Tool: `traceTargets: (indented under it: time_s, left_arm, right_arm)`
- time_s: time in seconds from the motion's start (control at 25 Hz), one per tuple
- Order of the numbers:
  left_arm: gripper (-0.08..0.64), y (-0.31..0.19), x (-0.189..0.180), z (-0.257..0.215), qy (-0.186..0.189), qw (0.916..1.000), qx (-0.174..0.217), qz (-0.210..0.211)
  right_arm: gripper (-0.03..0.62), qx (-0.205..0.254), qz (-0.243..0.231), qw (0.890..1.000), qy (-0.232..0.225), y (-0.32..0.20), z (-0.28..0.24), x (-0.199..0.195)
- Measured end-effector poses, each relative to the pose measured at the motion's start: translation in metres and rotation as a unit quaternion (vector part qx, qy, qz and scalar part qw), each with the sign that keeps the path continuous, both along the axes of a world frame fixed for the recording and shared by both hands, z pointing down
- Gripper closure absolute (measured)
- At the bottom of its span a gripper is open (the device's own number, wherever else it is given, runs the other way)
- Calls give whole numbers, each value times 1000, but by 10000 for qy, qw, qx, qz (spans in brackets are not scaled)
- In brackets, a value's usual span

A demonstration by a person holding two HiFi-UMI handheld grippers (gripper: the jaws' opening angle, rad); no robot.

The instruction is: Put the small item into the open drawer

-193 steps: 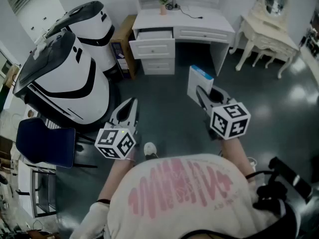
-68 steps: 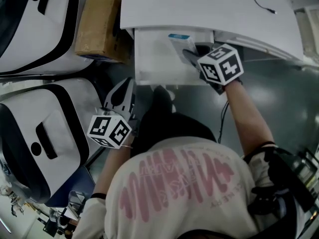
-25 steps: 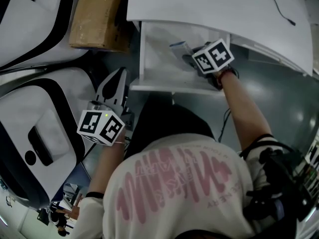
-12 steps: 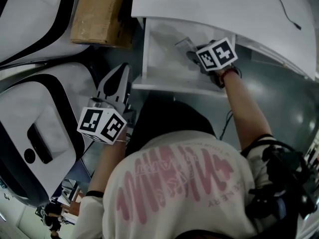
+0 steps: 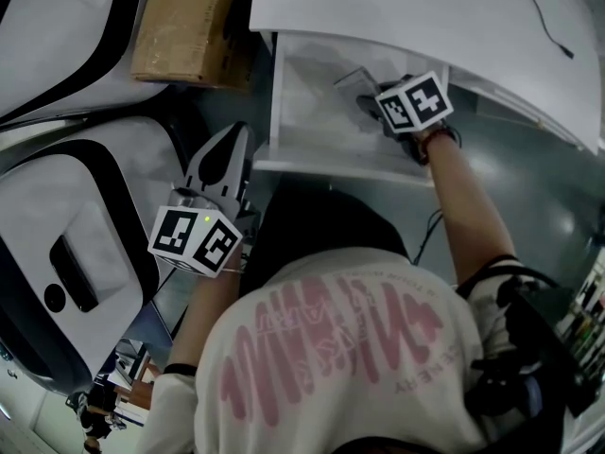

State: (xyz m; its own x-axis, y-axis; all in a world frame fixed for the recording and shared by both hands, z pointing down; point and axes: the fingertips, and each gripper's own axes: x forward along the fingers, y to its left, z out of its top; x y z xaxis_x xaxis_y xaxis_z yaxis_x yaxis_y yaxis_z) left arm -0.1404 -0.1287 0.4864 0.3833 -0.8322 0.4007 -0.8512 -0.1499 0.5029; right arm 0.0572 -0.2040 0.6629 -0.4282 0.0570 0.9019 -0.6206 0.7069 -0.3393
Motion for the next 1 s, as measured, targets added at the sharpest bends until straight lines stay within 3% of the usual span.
traceTargets:
  time_s: [1.0]
  left_arm:
    - [531, -4, -7, -2, 37, 9999, 62, -88]
  right_arm:
    - [345, -114, 552, 9984, 7, -10, 14, 13]
